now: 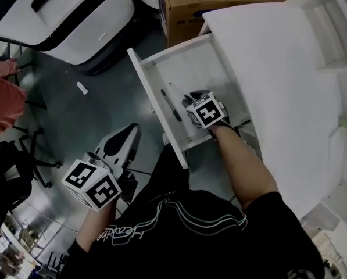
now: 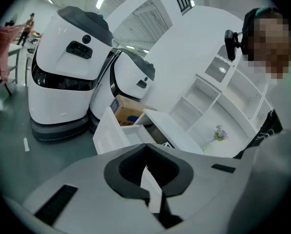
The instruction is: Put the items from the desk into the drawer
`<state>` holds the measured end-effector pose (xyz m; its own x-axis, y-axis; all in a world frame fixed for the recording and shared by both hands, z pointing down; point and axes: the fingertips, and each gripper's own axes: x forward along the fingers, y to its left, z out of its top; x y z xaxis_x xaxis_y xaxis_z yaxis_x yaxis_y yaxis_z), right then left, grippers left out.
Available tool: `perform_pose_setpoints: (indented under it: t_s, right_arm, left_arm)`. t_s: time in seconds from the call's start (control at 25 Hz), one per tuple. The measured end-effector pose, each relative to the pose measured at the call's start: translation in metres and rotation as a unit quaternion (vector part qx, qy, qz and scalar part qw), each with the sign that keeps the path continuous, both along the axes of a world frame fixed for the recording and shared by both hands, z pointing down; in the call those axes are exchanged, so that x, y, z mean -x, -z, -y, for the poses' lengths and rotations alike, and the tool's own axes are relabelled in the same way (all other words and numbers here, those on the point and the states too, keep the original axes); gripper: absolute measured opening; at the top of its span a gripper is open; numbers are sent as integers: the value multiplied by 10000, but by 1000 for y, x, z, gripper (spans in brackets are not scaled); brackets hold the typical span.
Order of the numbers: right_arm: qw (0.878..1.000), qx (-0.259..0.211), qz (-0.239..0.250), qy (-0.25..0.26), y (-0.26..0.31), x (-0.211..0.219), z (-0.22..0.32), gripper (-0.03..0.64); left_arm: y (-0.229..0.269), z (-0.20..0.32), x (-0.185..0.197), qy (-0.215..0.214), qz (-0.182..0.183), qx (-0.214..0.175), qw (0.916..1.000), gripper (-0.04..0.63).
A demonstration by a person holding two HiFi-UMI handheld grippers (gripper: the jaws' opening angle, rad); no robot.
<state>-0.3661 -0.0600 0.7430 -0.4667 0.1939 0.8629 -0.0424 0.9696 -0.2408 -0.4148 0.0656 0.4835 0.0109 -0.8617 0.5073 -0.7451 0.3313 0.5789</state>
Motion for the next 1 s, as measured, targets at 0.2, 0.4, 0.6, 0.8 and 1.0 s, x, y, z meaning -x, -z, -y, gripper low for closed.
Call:
perform_pose_setpoints:
  t_s: [0.2, 0.4, 0.6, 0.8, 1.0]
  right_arm:
    - [9995, 61, 153, -274, 21, -8, -1, 186]
    - [9931, 246, 899, -707, 89, -22, -5, 186]
    - [9739, 292, 2074, -874, 207, -61, -34, 175]
    - [9410, 732, 3137, -1039, 319, -113, -79, 133]
    - [9027, 805, 4142, -846, 409, -177, -112, 74]
  left_arm:
    - [7, -12, -6, 30, 23, -67, 10000, 20]
    - [13, -26, -38, -80, -29, -165, 9998, 20]
    - [41, -37, -81, -294, 83, -518, 9982, 20]
    - [84, -51, -128, -517, 234, -933, 9940, 20]
    - [143, -60, -181, -801, 389, -1416, 9859, 20]
